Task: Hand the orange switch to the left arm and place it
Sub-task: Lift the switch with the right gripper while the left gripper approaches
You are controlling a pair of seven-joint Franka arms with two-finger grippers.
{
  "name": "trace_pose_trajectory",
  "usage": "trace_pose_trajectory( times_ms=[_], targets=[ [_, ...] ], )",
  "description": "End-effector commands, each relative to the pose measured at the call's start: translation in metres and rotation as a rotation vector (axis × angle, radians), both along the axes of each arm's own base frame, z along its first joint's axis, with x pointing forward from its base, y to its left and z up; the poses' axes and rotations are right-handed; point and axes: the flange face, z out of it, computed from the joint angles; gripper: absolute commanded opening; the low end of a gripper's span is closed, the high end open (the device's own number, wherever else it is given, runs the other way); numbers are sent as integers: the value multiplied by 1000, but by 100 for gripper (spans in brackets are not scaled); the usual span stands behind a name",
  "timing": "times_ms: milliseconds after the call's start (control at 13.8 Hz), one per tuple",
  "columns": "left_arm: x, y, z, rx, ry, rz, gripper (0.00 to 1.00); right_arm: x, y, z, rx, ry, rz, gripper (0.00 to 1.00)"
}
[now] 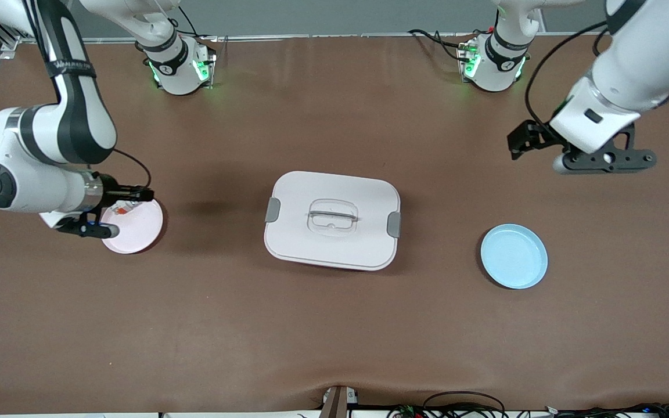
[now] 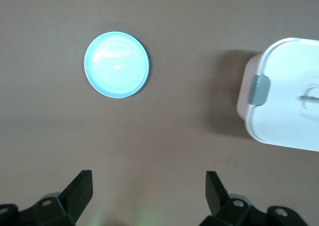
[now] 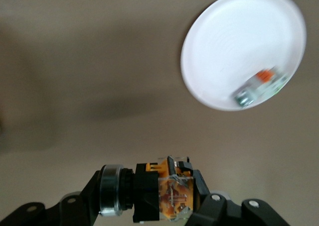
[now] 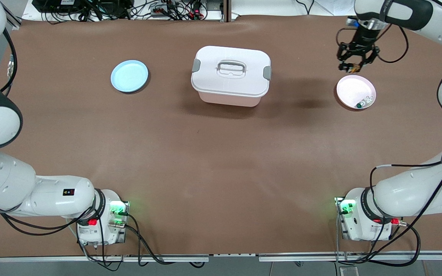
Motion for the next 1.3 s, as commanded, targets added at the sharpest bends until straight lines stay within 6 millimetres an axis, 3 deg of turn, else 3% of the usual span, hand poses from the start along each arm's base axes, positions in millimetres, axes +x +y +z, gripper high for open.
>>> trace_pose_trajectory(
  times_ms=[0,144,578,722,939,1084,1228],
  targets=[
    [-19,-12,19,-70,5,20,100,-7,46,32,36,57,-126,16],
    [-21,-26,22,-169,17,13,100,-11,92,57,29,98,-226,16],
    [-22,-61,27,-368,-1,8,100,-55,274,128,-6,108,-477,13],
    [-24,-69,24,-429,16,39,100,-65,321,142,38,113,-575,13],
    [-29,-84,21,-480,62,143,100,-77,375,148,138,109,-728,13],
    [-44,-102,17,-470,80,217,100,-82,403,141,172,119,-809,13],
    [-61,-105,3,-473,65,251,100,-79,422,139,210,189,-881,13]
  ],
)
